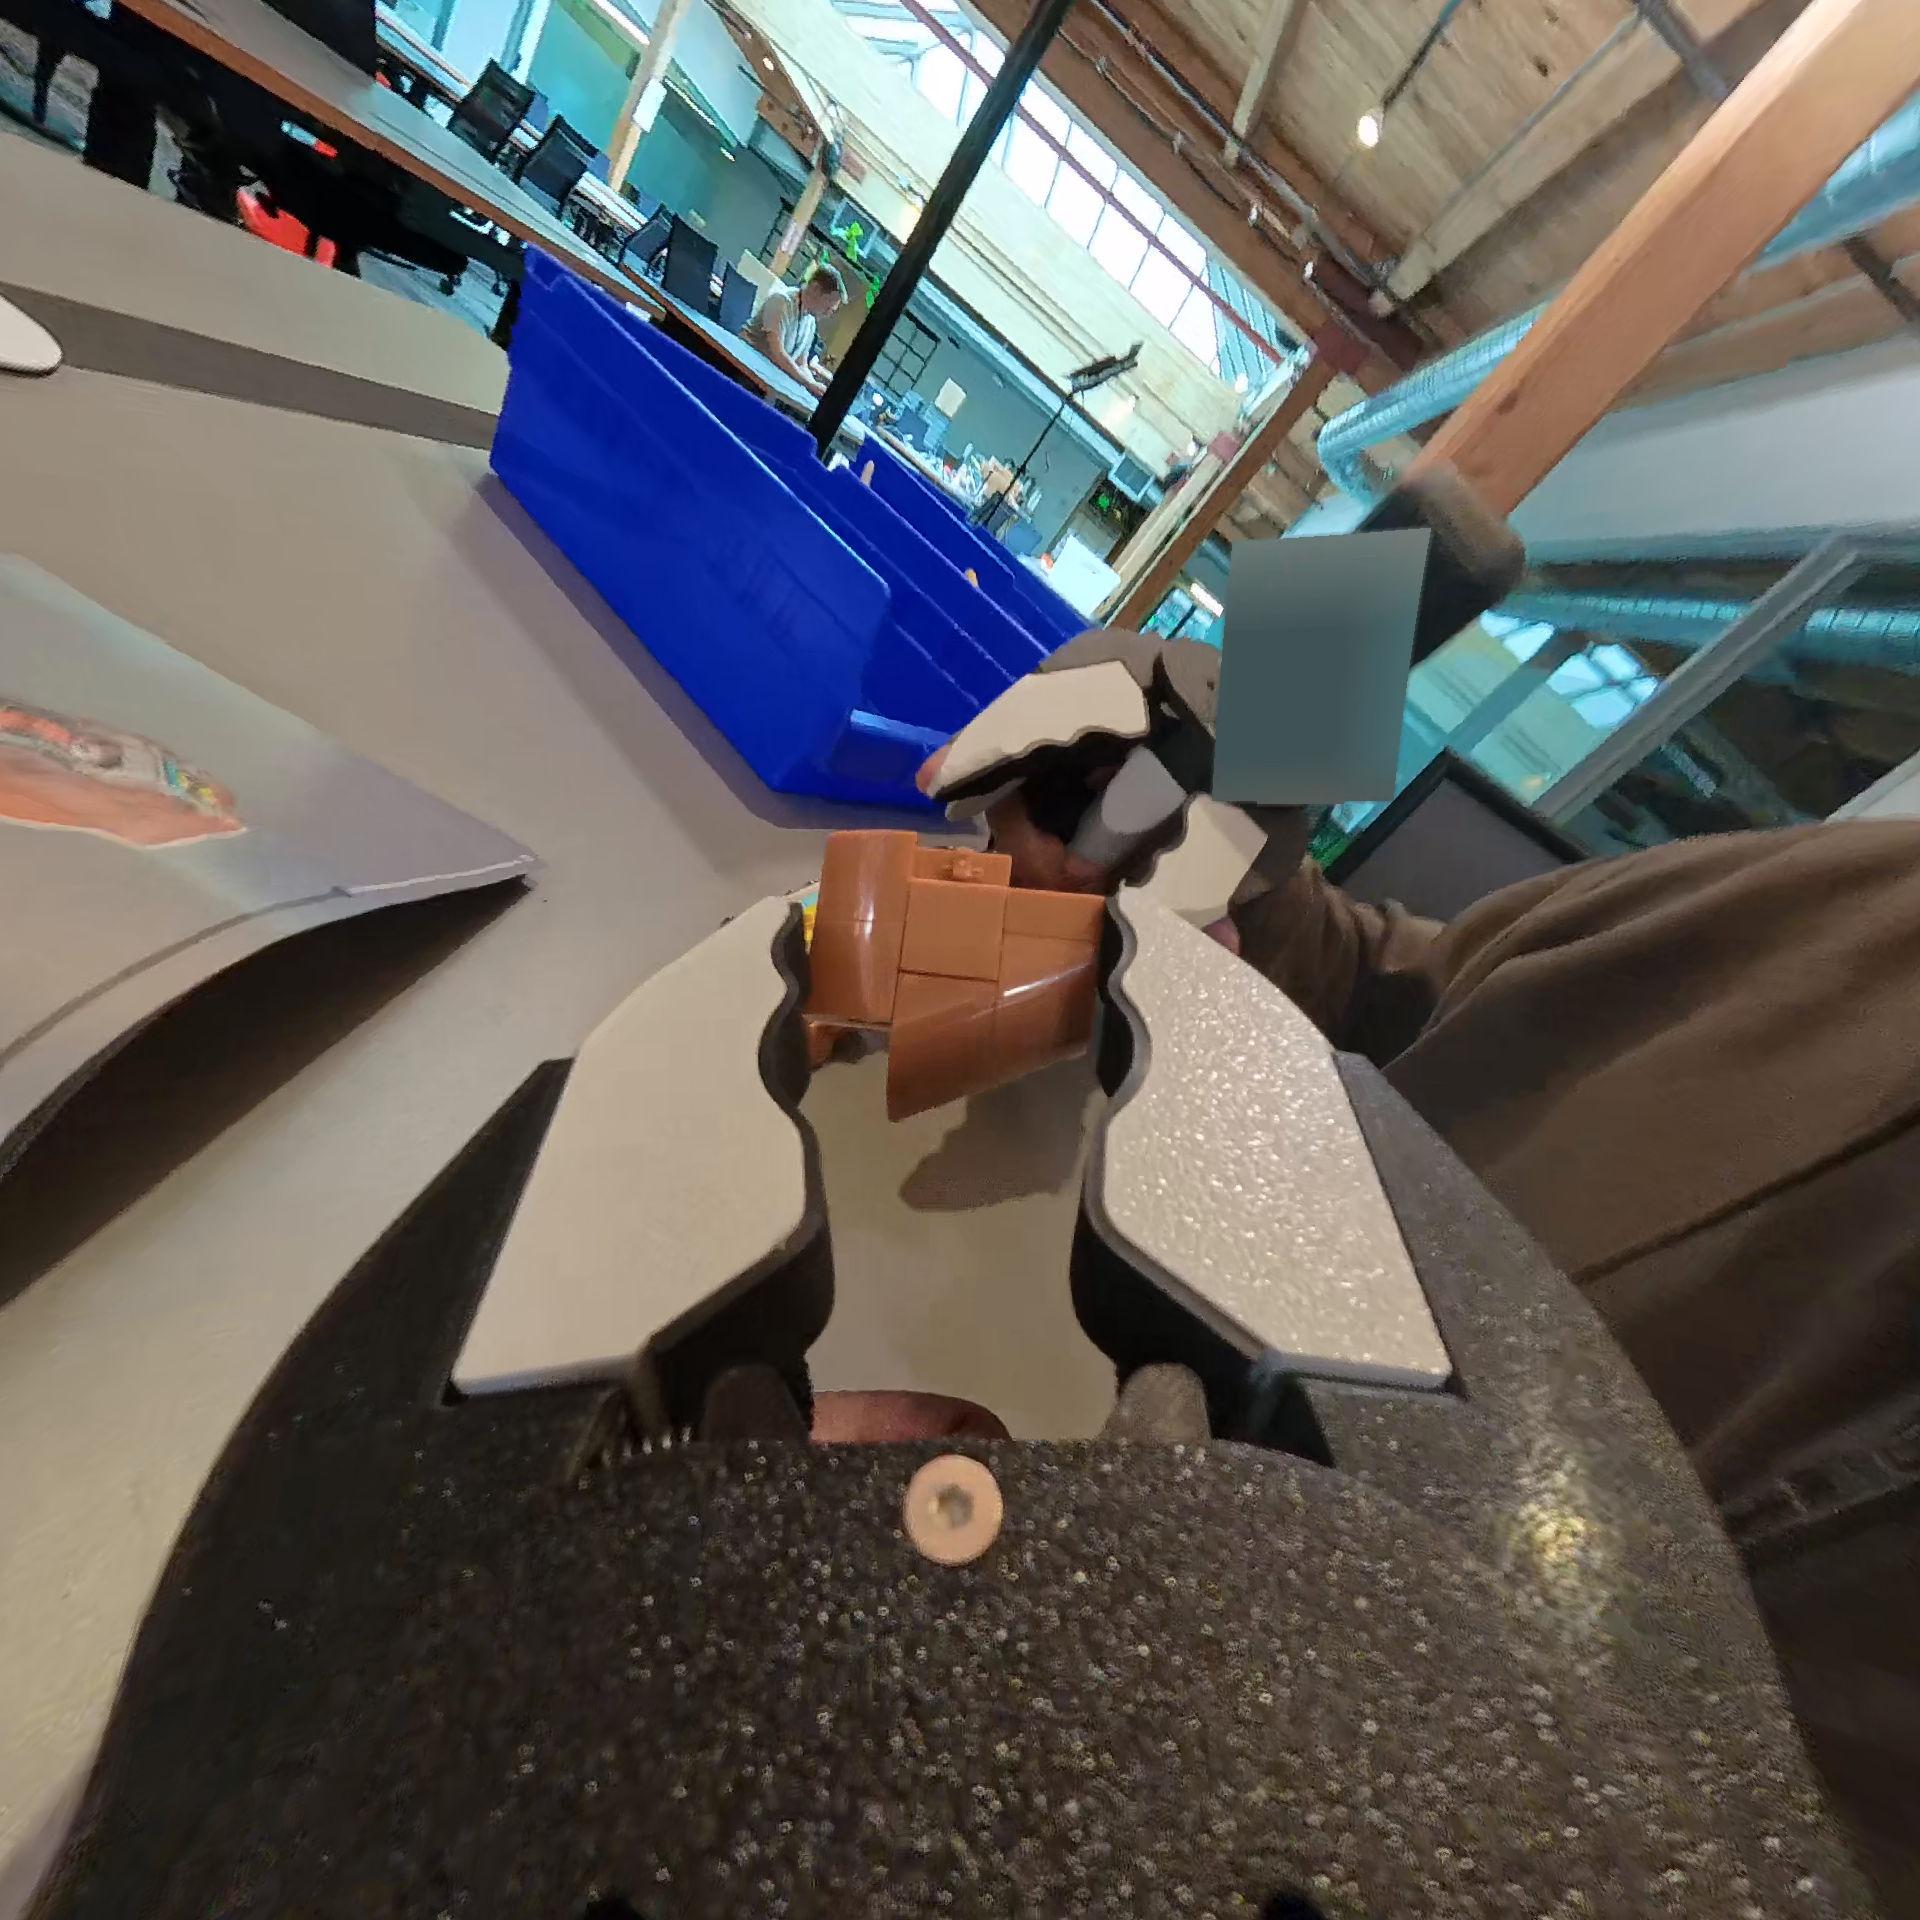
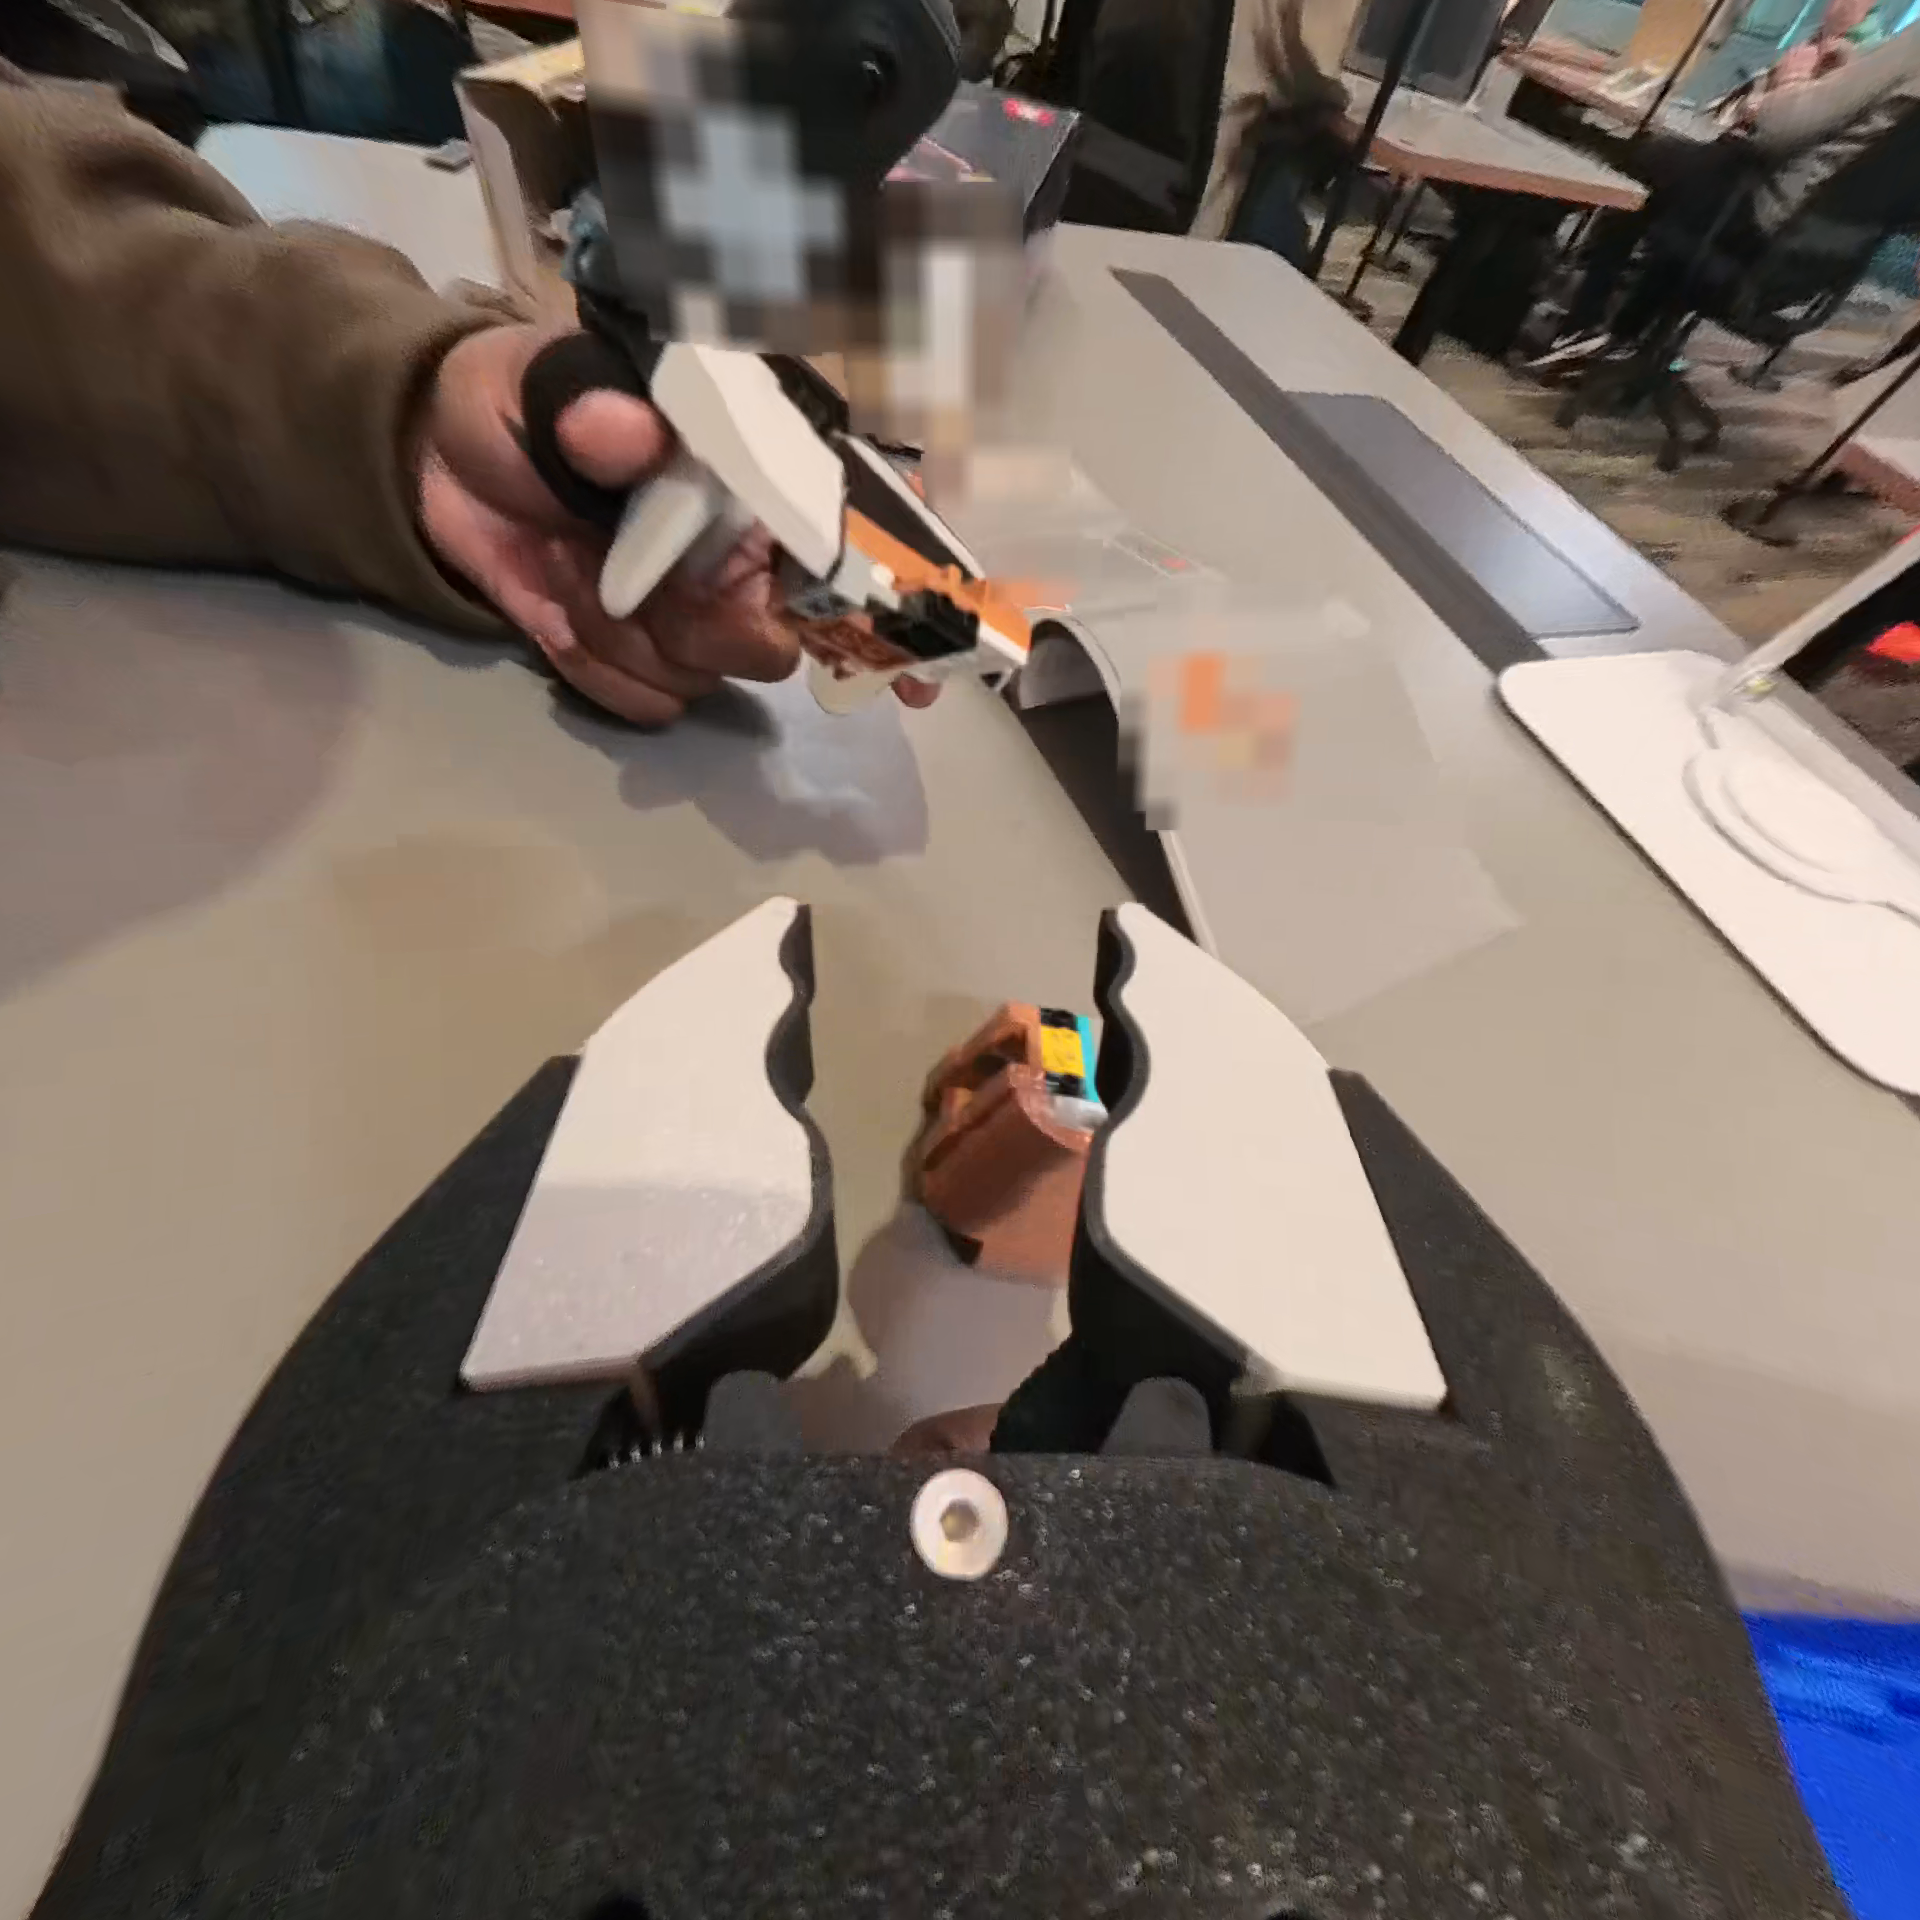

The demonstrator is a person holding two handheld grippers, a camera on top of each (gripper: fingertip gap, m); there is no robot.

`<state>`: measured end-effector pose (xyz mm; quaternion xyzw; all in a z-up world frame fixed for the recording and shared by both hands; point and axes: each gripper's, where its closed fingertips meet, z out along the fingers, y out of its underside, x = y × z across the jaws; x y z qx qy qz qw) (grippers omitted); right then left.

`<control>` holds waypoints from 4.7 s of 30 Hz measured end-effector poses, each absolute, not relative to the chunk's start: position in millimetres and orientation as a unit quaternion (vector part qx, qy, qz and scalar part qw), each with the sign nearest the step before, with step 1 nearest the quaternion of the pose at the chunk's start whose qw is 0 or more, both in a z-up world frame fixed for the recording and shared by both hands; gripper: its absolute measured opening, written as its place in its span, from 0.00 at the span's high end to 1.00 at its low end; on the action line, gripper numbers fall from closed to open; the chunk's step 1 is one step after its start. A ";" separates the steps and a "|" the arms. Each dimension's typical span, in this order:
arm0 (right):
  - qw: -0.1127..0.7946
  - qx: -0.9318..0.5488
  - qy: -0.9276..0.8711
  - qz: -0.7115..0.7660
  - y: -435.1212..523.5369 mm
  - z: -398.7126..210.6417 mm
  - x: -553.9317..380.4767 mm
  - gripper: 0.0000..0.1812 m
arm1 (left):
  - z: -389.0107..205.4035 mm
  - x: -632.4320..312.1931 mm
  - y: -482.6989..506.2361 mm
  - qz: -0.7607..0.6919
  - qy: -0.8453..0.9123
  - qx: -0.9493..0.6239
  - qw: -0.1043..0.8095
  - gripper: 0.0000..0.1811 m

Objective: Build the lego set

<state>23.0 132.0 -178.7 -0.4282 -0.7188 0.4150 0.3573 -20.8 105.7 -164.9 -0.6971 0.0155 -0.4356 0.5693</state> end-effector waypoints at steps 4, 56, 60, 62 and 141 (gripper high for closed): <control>0.324 -0.482 -0.724 0.372 150.8 -197.9 20.9 0.71 | -167.7 -10.6 101.4 -0.345 0.113 -0.714 0.599 0.70; 0.705 0.015 -0.696 0.132 88.5 -169.8 32.8 0.74 | -152.8 12.0 77.0 -0.156 0.326 -0.603 0.711 0.70; 0.720 0.034 -0.684 0.111 87.6 -169.8 31.1 0.74 | -149.0 13.6 77.2 -0.212 0.294 -0.607 0.708 0.70; 0.726 0.041 -0.678 0.105 86.9 -169.2 30.6 0.74 | -147.0 12.4 77.9 -0.229 0.280 -0.607 0.707 0.71; 0.741 0.011 -0.650 0.166 81.8 -154.8 34.2 0.74 | -142.1 23.8 81.3 -0.366 0.216 -0.609 0.669 0.71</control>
